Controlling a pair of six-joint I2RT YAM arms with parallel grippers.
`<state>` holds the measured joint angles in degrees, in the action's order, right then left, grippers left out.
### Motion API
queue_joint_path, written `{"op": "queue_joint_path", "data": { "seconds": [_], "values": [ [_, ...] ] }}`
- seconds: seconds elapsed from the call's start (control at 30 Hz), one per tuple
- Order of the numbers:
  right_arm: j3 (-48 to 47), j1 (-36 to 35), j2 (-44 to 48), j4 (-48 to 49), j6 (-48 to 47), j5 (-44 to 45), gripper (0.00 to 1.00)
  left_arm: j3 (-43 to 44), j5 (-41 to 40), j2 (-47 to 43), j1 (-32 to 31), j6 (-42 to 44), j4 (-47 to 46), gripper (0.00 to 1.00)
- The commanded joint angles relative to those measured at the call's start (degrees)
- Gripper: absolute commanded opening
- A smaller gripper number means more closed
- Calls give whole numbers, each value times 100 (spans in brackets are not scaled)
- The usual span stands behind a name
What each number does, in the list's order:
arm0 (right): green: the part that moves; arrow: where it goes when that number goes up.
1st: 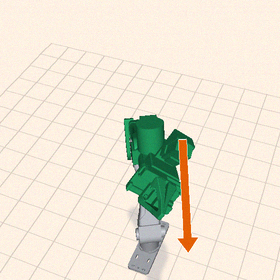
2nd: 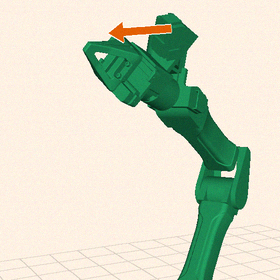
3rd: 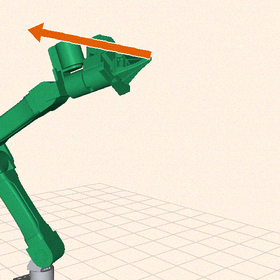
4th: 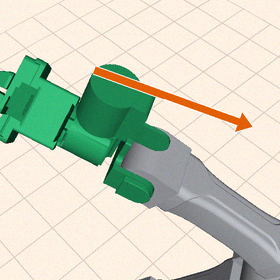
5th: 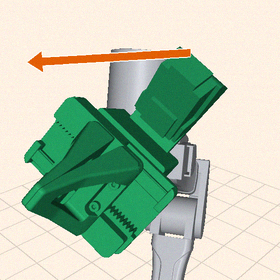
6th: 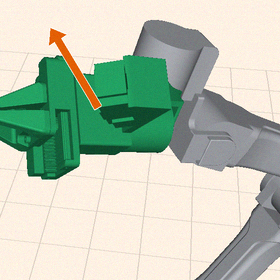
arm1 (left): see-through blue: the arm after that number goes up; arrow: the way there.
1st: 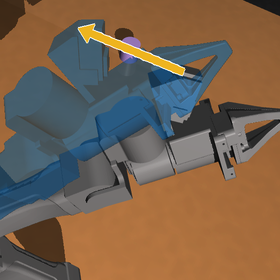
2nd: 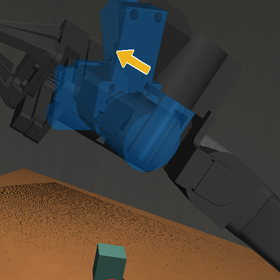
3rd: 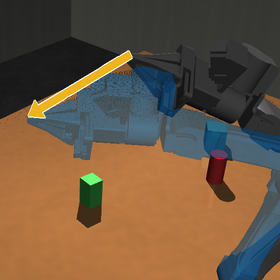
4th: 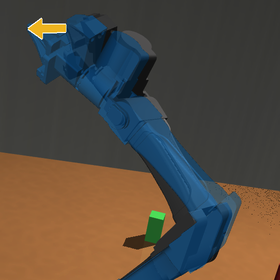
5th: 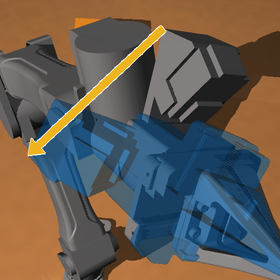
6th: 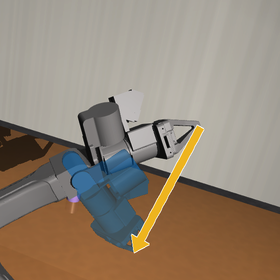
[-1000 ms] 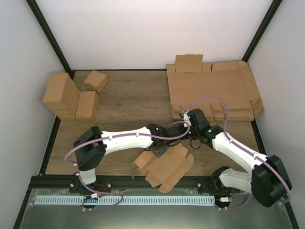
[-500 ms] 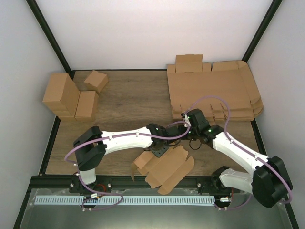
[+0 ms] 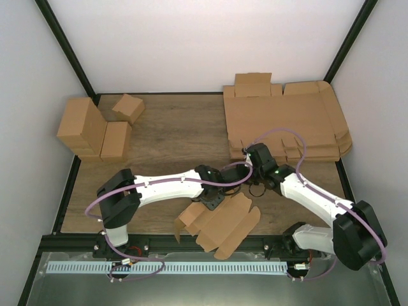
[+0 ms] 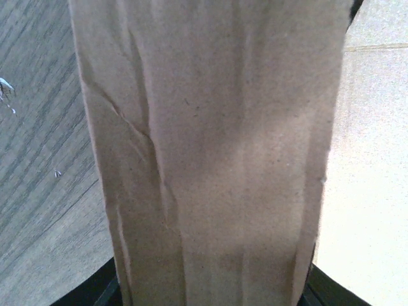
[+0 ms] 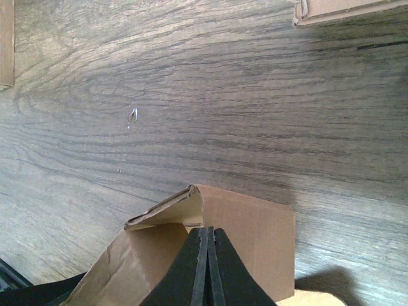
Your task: Fold the paper box
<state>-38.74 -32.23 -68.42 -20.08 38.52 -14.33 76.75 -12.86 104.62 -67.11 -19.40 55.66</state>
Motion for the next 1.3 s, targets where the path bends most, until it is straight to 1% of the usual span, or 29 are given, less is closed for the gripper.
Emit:
{"op": "queue_joint_path", "data": {
  "seconds": [0.0,0.17,0.37,0.5,0.6,0.73,0.93,1.03,1.13,1.17,1.2,1.27],
  "values": [
    [-101,-91,273,55,434,-240,1,-29,-4,-121,23,-40,-114,44],
    [-73,-91,486,-132,700,-292,1,-35,-66,-134,23,-134,-106,44],
    [409,-100,832,-220,903,-396,1,-73,63,-135,23,-169,-182,44],
    [698,-214,1052,-188,1207,-500,1,-25,157,-81,6,-210,-213,43],
    [886,-353,1237,-61,1467,-579,1,58,223,-26,-48,-297,-222,43],
    [1133,-489,1434,184,1778,-664,1,232,102,53,-178,-394,-130,44],
    [1471,-496,1548,526,1931,-800,1,340,60,110,-346,-461,-141,44],
    [1676,-495,1593,860,1881,-933,5,325,112,107,-373,-455,-197,44],
    [1783,-495,1575,964,1727,-898,11,302,144,103,-382,-411,-213,44],
    [1814,-494,1565,987,1607,-889,14,291,156,103,-382,-384,-213,44],
    [1832,-495,1561,998,1479,-876,23,280,161,103,-382,-370,-202,44],
    [1888,-495,1603,1068,1259,-853,27,275,154,114,-379,-323,-162,44]
  ]
}}
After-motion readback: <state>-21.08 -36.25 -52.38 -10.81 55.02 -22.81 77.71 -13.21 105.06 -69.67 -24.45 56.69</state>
